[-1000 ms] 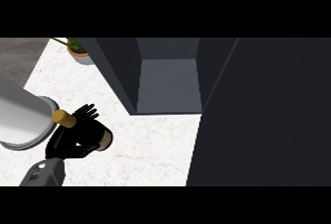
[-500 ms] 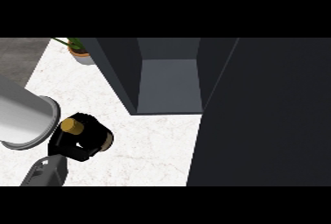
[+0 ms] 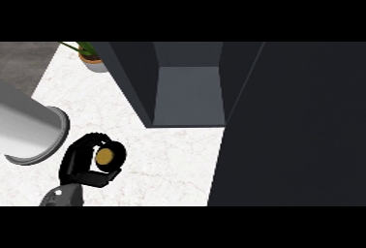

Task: Pick up the wine, place it into the cabinet and close the cabinet

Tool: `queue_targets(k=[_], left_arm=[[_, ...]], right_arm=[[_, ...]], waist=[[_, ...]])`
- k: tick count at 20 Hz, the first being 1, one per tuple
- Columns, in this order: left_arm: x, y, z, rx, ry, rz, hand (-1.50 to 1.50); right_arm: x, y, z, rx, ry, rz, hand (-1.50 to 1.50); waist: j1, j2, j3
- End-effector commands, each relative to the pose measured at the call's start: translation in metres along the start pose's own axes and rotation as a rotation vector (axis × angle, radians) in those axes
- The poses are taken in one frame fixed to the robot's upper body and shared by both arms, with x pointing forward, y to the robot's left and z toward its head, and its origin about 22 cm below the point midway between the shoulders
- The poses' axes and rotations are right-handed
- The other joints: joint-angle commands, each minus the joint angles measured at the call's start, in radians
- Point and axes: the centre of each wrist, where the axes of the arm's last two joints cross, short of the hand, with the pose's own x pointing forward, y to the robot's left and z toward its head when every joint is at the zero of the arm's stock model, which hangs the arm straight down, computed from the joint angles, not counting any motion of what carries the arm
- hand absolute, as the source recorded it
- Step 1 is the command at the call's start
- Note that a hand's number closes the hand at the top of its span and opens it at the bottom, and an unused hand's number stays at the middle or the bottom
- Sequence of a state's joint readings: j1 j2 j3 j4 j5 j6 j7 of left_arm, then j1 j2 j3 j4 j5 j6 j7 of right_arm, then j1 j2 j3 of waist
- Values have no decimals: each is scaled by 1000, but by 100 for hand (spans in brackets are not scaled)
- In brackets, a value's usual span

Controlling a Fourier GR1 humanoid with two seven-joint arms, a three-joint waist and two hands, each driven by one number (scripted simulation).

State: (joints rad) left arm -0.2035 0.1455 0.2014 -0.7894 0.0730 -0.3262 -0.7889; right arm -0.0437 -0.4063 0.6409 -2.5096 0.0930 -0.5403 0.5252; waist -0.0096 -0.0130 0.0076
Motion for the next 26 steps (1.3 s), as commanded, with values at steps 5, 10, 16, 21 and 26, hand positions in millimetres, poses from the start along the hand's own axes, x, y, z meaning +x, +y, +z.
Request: queue_targets(k=[5, 10, 16, 21, 26], left_arm=[[-15, -35, 42, -77, 65, 98, 150], [9, -51, 31, -102, 56, 111, 150], [37, -105, 22, -156, 53, 127, 150], [65, -131, 20, -188, 39, 130, 150], [84, -145, -11, -142, 9, 74, 150]], right_arm=[[39, -9, 30, -13, -84, -45, -150], [36, -10, 32, -14, -81, -25, -150], [29, -4, 28, -10, -80, -17, -150], [38, -14, 33, -10, -75, -32, -150], [37, -13, 37, -9, -64, -31, -150]], waist=[[-6, 5, -9], [3, 7, -7], [2, 5, -8], [1, 6, -7], [-5, 7, -8]])
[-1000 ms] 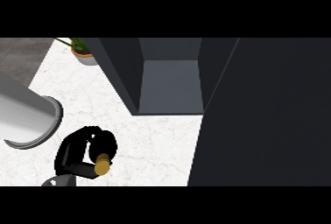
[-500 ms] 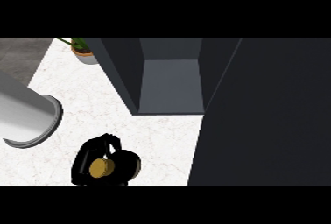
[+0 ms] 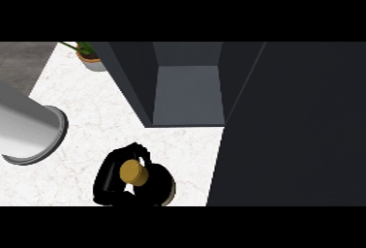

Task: Pick up the wine, place it into the cabinet and close the cabinet

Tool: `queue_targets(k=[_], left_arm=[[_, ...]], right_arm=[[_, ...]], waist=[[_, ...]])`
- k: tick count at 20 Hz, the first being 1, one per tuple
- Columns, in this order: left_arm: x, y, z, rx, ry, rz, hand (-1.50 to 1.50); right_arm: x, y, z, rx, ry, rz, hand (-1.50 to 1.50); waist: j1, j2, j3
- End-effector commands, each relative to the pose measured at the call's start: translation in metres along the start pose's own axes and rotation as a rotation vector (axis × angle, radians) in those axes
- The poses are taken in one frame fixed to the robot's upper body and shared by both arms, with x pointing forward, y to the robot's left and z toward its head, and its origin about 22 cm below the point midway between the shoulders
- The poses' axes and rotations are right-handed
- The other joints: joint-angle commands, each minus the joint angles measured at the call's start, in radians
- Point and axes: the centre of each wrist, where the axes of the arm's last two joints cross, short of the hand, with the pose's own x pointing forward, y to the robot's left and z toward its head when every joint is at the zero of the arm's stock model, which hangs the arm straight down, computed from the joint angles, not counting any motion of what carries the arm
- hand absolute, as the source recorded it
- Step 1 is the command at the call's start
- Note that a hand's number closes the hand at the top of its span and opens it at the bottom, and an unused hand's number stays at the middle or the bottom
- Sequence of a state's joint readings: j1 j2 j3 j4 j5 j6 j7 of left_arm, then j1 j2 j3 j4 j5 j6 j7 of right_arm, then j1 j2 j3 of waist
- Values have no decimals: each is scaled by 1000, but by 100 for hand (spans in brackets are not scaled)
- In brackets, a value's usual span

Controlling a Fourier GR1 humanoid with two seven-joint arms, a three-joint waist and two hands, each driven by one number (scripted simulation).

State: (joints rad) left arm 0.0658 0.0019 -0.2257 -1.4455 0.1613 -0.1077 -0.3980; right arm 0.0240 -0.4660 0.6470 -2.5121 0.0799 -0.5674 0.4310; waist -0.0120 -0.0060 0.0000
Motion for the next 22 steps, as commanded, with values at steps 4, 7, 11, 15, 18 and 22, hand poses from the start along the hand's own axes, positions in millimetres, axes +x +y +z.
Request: queue_targets(k=[4, 7, 11, 15, 18, 22], left_arm=[[15, -27, -22, 80, -41, -75, 150], [9, -39, -34, 96, -61, -106, 150], [17, -30, -55, 115, -51, -170, 150], [15, -32, -66, 109, -46, -200, 150], [16, -37, -92, 95, -42, -202, 150], [13, -25, -112, 101, -40, -206, 150]], right_arm=[[34, -4, 30, 6, -49, -46, -150], [41, -11, 32, 3, -62, -63, -150], [39, -11, 33, 14, -53, -50, -150], [43, -13, 31, -2, -76, -76, -150], [37, -18, 28, 0, -58, -37, -150], [27, -18, 28, 7, -51, -45, -150]], waist=[[-5, 1, 0], [-12, 2, -1], [-6, 3, 0], [-8, 3, -1], [-10, 6, 0], [-10, 6, 1]])
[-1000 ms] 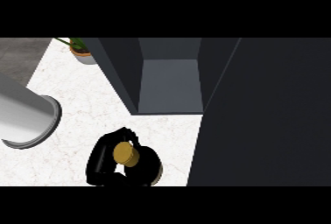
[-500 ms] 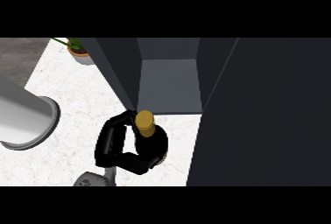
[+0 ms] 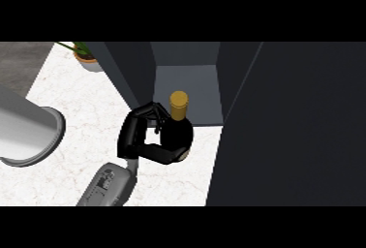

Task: Pick up the wine, place it into the cabinet and close the cabinet

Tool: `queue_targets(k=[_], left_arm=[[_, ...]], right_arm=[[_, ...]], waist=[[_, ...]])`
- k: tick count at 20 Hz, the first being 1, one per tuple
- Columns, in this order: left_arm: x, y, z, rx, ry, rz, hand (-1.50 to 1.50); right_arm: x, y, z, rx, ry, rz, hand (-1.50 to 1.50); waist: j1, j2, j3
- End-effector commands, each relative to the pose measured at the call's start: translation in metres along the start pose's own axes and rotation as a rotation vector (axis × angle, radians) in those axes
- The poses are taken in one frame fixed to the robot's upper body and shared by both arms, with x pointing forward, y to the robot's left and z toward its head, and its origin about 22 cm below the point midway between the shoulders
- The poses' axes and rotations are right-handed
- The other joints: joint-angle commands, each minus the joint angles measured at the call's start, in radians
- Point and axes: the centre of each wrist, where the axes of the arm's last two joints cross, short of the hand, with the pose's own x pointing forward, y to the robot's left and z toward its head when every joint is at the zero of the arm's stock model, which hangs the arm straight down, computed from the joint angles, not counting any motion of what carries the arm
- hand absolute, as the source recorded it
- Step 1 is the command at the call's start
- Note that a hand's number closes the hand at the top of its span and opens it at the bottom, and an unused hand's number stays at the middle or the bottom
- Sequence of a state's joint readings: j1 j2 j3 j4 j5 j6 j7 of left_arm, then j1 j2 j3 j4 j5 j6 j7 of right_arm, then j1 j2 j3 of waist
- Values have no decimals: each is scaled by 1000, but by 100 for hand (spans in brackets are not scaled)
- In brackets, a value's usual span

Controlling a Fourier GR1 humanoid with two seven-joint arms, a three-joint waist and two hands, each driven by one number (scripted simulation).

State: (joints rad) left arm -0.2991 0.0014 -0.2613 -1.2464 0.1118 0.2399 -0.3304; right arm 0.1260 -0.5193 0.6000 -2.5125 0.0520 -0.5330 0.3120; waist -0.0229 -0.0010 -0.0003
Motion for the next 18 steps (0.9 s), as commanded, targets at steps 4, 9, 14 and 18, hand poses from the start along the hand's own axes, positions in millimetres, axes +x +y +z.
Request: queue_targets(k=[4, 9, 14, 18], left_arm=[[-3, 3, -37, -5, 55, -7, 150], [-2, -7, -63, -17, 34, -6, 150], [1, -18, -80, -8, 49, 7, 150], [-9, -22, -82, -2, 68, 21, 150]], right_arm=[[47, -11, 26, 35, -43, -100, -150], [33, -2, 28, 17, -36, -108, -150], [41, -10, 28, 43, -36, -106, -150], [32, -10, 27, 36, -42, -118, -150]], waist=[[-6, 1, 0], [-13, 1, 0], [-18, 3, 0], [-18, 4, 1]])
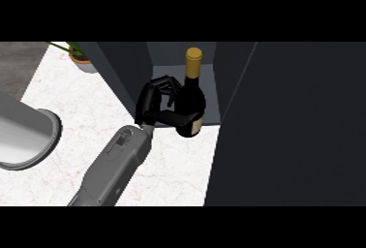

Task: Pick up the wine, place it into the cabinet and close the cabinet

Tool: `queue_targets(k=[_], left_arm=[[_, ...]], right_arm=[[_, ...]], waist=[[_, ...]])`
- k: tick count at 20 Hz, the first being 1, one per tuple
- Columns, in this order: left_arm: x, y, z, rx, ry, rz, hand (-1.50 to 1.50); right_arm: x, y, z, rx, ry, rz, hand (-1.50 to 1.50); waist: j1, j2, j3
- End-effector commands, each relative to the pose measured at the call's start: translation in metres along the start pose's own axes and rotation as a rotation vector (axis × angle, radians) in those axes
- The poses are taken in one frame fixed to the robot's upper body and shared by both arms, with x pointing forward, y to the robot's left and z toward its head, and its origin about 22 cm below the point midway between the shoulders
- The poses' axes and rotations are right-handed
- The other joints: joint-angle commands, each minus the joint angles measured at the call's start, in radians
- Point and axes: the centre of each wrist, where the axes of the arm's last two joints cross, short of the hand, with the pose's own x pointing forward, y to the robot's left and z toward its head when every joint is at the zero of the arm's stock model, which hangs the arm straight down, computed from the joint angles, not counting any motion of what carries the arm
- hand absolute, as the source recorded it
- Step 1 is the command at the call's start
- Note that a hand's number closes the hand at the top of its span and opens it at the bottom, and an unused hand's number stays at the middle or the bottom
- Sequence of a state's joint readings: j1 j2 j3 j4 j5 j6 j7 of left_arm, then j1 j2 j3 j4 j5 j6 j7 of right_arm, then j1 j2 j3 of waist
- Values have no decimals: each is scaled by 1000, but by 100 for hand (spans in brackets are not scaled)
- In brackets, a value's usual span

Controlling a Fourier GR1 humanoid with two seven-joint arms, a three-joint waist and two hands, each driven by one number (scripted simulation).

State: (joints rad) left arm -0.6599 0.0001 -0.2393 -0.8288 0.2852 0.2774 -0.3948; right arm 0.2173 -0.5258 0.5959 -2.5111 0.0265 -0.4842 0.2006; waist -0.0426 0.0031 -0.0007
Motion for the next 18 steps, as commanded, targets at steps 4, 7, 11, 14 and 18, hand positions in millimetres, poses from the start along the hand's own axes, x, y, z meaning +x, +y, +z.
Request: queue_targets(k=[4, 7, 11, 14, 18], left_arm=[[-7, -3, -21, 49, 28, -36, 150], [-13, -2, -23, 55, 50, -96, 150], [2, -12, -41, 57, 109, -162, 150], [4, -6, -51, 99, 117, -148, 150], [-6, 2, -46, 141, 131, -89, 150]], right_arm=[[36, -6, 11, 39, -54, -131, -150], [41, -4, 17, 43, -56, -128, -150], [41, -4, 19, 54, -35, -145, -150], [34, -3, 15, 51, -56, -131, -150], [33, -5, 13, 55, -39, -135, -150]], waist=[[-24, 10, 0], [-36, 8, 0], [-32, 6, 0], [-36, 14, -1], [-47, 20, -1]])
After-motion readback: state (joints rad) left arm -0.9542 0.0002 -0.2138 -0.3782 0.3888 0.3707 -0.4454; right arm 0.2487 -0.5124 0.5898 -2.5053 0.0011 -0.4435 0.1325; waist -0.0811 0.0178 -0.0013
